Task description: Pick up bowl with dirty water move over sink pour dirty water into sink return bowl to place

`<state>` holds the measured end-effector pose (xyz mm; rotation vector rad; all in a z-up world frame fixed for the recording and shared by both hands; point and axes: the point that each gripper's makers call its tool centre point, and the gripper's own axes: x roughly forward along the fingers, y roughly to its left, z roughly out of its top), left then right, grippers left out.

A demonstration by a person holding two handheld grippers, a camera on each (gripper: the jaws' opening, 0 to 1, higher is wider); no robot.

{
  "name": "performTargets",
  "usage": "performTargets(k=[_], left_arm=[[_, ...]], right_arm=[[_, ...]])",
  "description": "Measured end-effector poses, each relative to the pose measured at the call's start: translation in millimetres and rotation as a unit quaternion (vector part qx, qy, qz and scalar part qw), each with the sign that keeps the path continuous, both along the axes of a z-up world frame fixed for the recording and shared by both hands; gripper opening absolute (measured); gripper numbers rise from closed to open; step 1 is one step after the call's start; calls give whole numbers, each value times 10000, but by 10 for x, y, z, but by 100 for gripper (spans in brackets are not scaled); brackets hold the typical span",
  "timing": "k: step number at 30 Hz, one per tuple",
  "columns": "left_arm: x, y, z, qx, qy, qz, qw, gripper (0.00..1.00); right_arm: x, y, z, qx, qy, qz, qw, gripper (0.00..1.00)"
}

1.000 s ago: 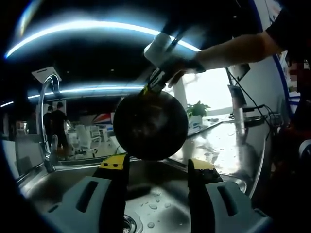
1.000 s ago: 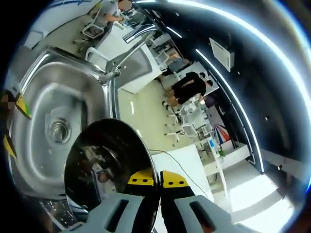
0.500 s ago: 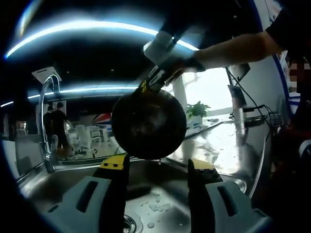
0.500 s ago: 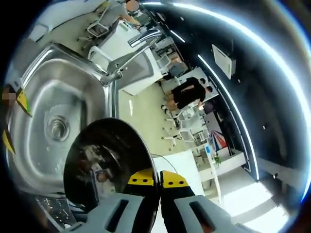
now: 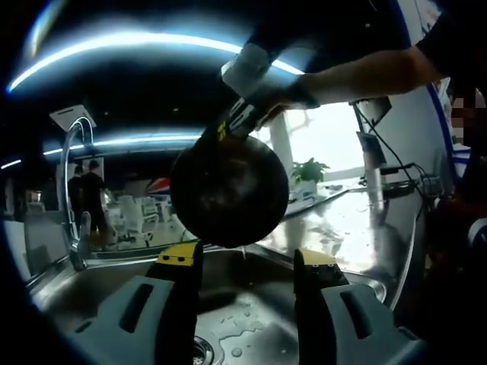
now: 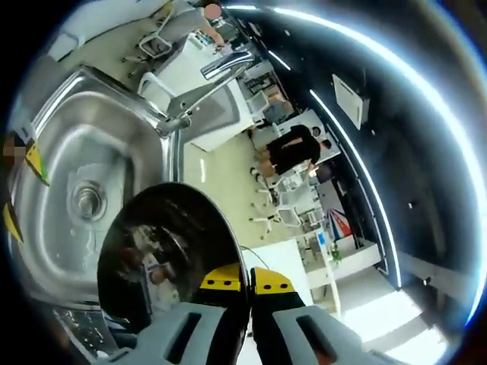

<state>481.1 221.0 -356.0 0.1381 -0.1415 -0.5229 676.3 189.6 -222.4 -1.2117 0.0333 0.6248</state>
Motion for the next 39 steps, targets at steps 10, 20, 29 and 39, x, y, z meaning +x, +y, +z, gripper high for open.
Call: performTargets(k=[10, 20, 29, 39], left_arm=[[-8, -11, 2, -19, 3, -47, 10000, 46], [-20, -12, 6, -34, 0, -58, 10000, 46], [-14, -11, 4, -27, -5, -54, 10000, 46], [-7, -3, -1, -36, -4, -53, 10000, 46]], right_arm=[[-39, 21, 24, -191, -216, 119, 9995, 0], [-45, 105, 59, -491, -551, 300, 9968, 0], [-99, 121, 59, -615, -665, 331, 9953, 0], [-172, 160, 54, -962, -1043, 540, 9884, 0]])
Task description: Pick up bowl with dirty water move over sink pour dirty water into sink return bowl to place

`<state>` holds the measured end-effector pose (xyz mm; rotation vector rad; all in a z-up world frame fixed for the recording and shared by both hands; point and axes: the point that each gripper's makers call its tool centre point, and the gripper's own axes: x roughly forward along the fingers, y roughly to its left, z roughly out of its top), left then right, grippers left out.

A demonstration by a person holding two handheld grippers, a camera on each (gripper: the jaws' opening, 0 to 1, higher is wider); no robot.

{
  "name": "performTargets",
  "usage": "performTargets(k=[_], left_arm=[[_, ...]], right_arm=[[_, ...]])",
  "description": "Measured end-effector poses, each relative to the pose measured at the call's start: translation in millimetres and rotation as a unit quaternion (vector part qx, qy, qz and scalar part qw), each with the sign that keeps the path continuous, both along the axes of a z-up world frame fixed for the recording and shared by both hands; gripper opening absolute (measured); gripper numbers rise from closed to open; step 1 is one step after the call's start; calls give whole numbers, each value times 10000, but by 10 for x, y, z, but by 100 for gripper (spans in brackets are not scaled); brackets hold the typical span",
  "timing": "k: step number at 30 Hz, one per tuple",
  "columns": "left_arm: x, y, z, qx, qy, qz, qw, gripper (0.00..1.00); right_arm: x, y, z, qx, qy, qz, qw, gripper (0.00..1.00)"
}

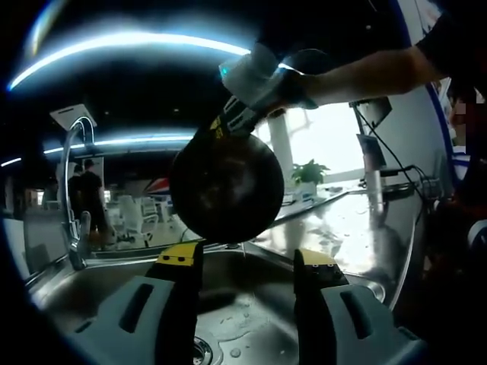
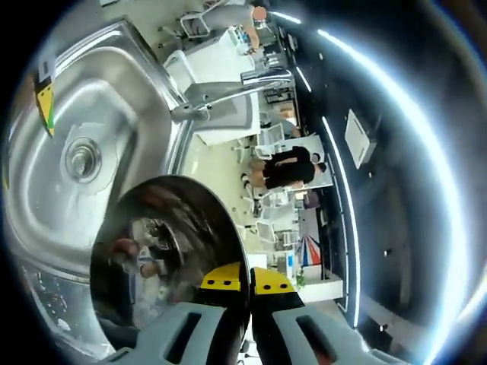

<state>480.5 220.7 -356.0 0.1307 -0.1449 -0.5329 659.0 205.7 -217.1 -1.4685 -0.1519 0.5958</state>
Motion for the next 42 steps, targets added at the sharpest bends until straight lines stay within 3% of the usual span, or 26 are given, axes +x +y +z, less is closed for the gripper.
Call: performTargets(k=[24, 30, 40, 42], left_arm=[[-6, -9, -5, 29, -4, 1, 10000, 46], [-5, -16, -12, 59, 3, 7, 10000, 46], [0, -10, -14, 72, 5, 13, 10000, 46], [3, -9, -12, 63, 3, 10, 10000, 46]], right_arm=[[-68, 12, 6, -419, -382, 247, 9981, 0], [-98, 38, 20, -649, -593, 383, 9954, 0], [-124, 70, 28, -599, -584, 421, 9956, 0], [-117, 66, 20, -512, -465, 388, 9968, 0]])
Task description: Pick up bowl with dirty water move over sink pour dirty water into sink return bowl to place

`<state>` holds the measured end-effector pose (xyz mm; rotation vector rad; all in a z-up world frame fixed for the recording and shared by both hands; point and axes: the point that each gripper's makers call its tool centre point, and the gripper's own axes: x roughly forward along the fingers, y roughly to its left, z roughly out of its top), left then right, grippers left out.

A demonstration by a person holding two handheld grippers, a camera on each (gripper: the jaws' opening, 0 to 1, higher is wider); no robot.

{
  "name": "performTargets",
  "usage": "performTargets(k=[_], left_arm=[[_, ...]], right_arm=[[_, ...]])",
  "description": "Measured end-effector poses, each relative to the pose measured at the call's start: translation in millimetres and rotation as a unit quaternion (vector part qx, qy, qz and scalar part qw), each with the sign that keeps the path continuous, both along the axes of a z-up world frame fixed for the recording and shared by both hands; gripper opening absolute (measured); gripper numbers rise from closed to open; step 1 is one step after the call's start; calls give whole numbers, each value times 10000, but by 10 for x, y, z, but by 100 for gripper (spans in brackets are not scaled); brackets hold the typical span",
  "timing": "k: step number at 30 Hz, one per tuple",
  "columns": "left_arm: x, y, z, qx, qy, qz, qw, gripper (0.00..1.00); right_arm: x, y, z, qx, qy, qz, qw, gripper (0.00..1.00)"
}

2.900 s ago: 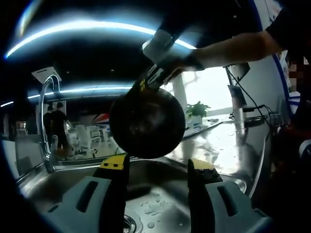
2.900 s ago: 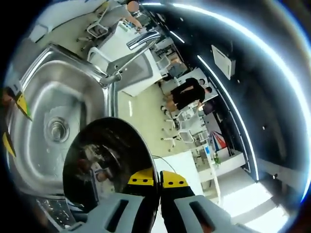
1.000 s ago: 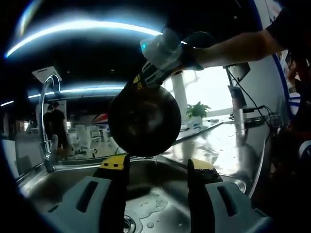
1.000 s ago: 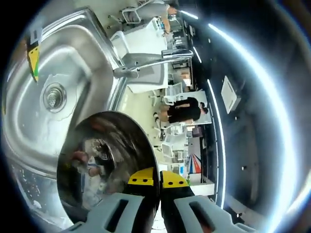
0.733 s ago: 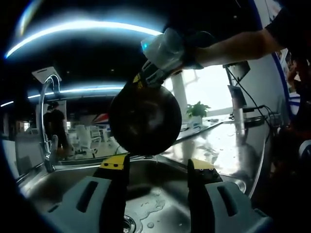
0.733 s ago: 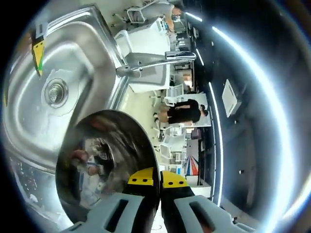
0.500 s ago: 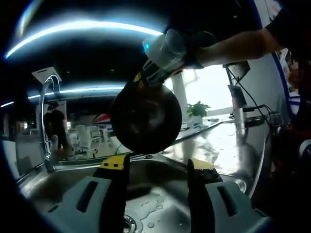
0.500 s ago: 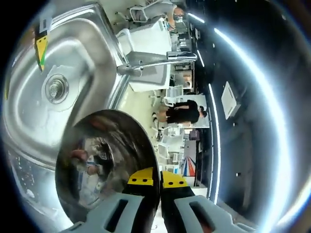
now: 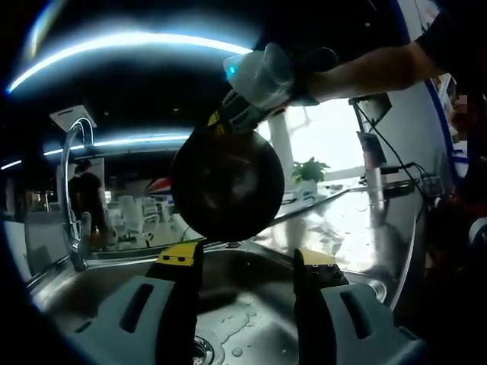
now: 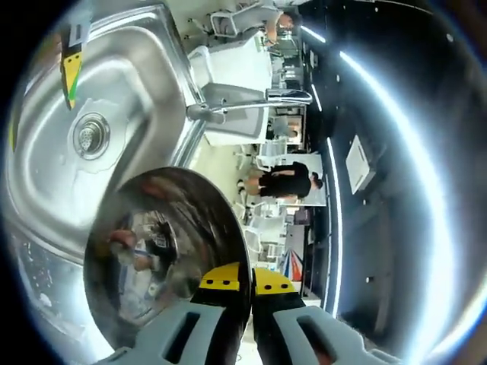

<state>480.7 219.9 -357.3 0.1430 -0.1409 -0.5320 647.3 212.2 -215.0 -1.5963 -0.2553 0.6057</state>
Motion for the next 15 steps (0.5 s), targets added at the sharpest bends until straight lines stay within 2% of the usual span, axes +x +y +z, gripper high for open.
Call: performTargets(k=[3, 7, 15], left_arm=[[2, 0, 0, 3, 0, 0, 10000, 46], [0, -2, 3, 0, -5, 3, 10000, 46], [3, -4, 0, 8, -1, -4, 10000, 46]], right_arm=[[-4, -31, 11, 74, 84, -31, 9999, 0], [25, -92, 40, 474, 499, -247, 9973, 0], [56, -154, 96, 710, 673, -350, 9946, 0]])
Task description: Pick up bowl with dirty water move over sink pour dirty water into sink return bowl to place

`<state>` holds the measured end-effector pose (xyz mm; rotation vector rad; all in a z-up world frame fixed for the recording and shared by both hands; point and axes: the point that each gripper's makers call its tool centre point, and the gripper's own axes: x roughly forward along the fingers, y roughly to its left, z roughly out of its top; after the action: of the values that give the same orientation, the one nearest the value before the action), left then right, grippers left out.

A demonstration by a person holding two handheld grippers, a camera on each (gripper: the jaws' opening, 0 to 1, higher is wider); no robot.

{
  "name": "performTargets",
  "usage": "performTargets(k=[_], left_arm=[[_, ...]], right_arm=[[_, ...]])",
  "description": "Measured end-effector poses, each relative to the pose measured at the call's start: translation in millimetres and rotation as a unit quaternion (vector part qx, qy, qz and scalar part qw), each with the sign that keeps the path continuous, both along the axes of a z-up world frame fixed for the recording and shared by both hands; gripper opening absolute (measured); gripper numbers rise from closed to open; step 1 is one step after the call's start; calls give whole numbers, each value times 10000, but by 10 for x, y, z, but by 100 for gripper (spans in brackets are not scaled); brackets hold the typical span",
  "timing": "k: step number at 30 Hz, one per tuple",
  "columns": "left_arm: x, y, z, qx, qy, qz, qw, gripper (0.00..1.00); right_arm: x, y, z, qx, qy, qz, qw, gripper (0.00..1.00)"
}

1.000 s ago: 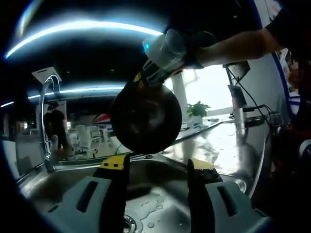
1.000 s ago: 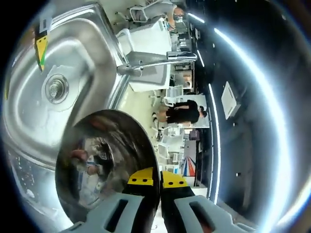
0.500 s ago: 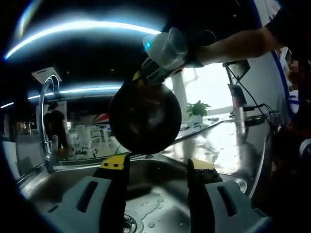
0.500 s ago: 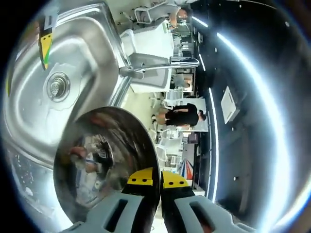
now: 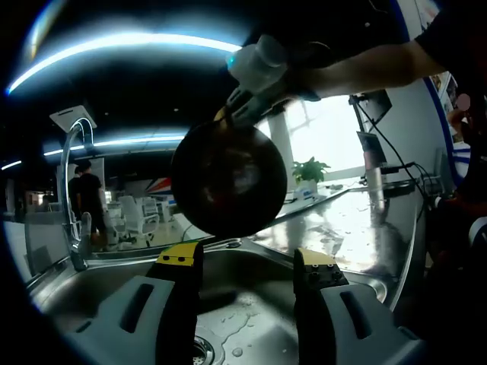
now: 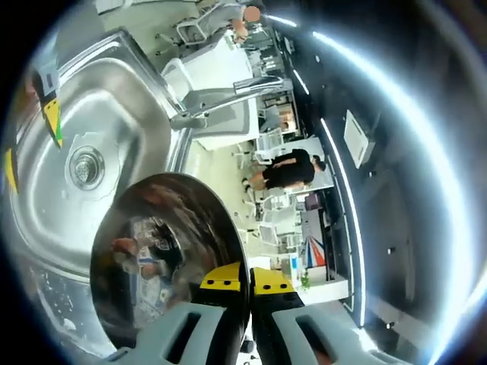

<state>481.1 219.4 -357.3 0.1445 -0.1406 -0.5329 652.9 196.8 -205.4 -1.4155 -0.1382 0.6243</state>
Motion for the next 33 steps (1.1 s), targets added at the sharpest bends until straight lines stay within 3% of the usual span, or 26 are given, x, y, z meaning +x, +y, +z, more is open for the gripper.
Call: performTargets(k=[15, 18, 21, 33], left_arm=[[1, 10, 1, -25, 4, 21, 10000, 46], [0, 9, 5, -50, 4, 13, 10000, 46], [-3, 10, 8, -58, 11, 14, 10000, 46], [12, 6, -11, -16, 38, 28, 10000, 46]], right_arm=[[96, -197, 12, 702, 727, -409, 9940, 0], [94, -305, -25, 994, 1091, -639, 9870, 0], [136, -390, -25, 1138, 1229, -763, 9829, 0], [162, -677, -99, 1313, 1493, -1074, 9741, 0]])
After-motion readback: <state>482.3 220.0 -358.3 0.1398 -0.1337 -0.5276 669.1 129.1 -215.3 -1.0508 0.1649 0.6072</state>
